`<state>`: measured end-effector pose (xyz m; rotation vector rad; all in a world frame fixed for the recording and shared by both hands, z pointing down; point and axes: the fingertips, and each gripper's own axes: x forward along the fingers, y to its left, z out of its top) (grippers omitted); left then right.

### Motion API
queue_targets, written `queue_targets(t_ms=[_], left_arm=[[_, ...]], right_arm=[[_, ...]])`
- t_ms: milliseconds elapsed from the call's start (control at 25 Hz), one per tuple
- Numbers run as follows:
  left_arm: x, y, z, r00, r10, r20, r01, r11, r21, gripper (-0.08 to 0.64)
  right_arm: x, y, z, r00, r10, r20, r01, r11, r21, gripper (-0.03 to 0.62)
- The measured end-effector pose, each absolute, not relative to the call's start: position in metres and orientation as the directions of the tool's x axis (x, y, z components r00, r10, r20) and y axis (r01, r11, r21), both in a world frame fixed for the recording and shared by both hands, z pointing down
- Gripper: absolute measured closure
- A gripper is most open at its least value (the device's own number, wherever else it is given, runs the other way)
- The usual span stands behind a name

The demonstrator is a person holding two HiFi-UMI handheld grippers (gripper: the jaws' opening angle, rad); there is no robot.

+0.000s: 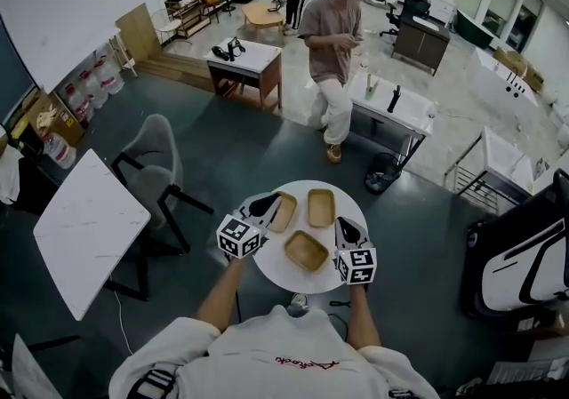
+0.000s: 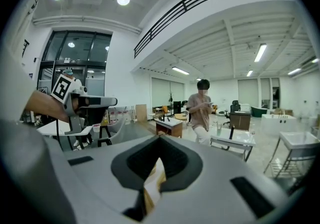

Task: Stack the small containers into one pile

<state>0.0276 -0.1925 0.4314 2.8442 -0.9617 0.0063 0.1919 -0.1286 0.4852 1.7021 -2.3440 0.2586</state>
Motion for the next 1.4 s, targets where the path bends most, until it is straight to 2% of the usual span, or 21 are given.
queue_targets(t_ms=[600,1400], left_arm=[[0.056,-0.244,0.462,0.75,-0.651,0.12,-0.662,-0.737,0.137,0.548],[0.021,-0.251,0.535,0.777,-0.589,0.221,-0.629,-0.738,0.243,0.548]], right_arm=[[0.222,-0.191,0.515,-0.371,-0.874,0.315,-0.926,0.374,-0.053,0.572],[0.193,-0.192,0.571,-0.337,-0.827,0.45,-0.937,0.343,-0.069,0.572]])
